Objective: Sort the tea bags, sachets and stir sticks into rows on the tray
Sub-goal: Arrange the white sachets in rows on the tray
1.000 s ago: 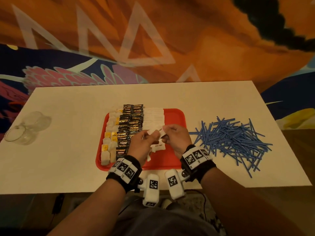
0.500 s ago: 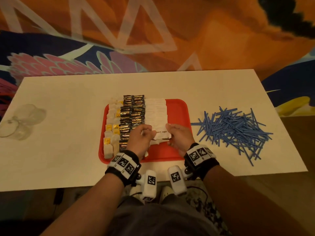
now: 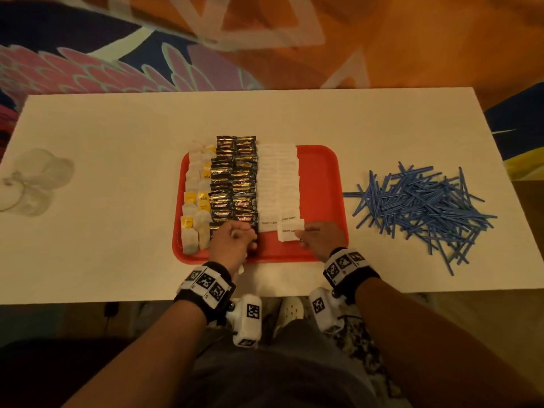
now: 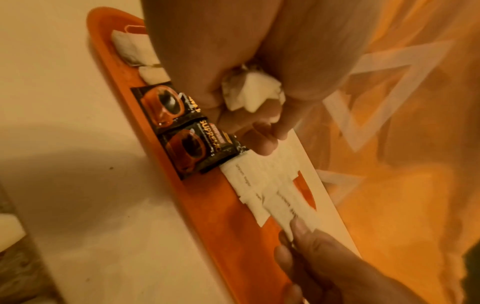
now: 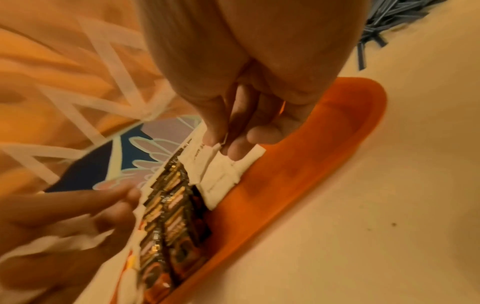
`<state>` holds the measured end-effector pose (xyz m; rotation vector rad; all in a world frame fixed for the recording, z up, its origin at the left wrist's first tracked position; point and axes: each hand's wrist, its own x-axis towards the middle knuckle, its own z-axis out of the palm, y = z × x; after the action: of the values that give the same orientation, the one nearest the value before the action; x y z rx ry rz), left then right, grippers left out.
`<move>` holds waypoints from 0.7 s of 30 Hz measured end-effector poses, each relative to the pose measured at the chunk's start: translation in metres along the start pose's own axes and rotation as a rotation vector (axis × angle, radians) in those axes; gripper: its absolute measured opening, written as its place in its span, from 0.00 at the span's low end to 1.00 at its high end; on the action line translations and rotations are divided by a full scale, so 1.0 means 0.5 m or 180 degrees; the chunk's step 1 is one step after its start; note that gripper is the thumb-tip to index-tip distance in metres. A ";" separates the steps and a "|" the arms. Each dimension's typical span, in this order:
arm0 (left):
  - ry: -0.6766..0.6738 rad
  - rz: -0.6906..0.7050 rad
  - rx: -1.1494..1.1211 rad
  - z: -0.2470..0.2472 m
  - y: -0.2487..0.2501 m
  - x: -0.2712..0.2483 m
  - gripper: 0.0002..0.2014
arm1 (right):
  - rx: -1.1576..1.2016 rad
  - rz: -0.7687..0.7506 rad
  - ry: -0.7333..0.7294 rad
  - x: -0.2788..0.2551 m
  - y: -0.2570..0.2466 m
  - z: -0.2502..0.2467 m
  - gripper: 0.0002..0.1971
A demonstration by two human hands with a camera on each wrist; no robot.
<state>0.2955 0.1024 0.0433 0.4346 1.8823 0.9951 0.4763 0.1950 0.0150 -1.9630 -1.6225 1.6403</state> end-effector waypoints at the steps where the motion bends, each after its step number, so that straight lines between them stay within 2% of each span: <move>1: 0.0010 -0.0018 -0.0019 -0.007 -0.002 0.001 0.04 | -0.0056 0.0039 0.0039 0.013 0.005 0.002 0.17; 8: 0.0170 -0.0122 -0.0063 -0.054 -0.011 0.011 0.04 | -0.0109 0.0094 0.0182 0.096 0.009 0.038 0.16; 12: 0.0276 -0.0120 -0.0069 -0.071 -0.010 0.018 0.04 | -0.0929 0.0033 0.0357 0.102 0.005 0.050 0.09; 16: 0.0303 -0.0138 -0.0119 -0.075 -0.008 0.027 0.03 | -0.0941 -0.0009 0.0548 0.089 -0.001 0.052 0.11; 18: 0.0311 -0.0130 -0.0175 -0.073 -0.004 0.030 0.03 | -0.1044 -0.0246 0.0595 0.082 -0.003 0.052 0.11; 21: 0.0310 -0.0140 -0.0223 -0.071 0.001 0.030 0.04 | -0.1566 -0.1030 0.0608 0.071 -0.012 0.061 0.11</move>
<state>0.2577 0.0963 0.0437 0.3071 1.9287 1.0661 0.4437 0.2089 -0.0163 -1.8322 -2.2706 0.9717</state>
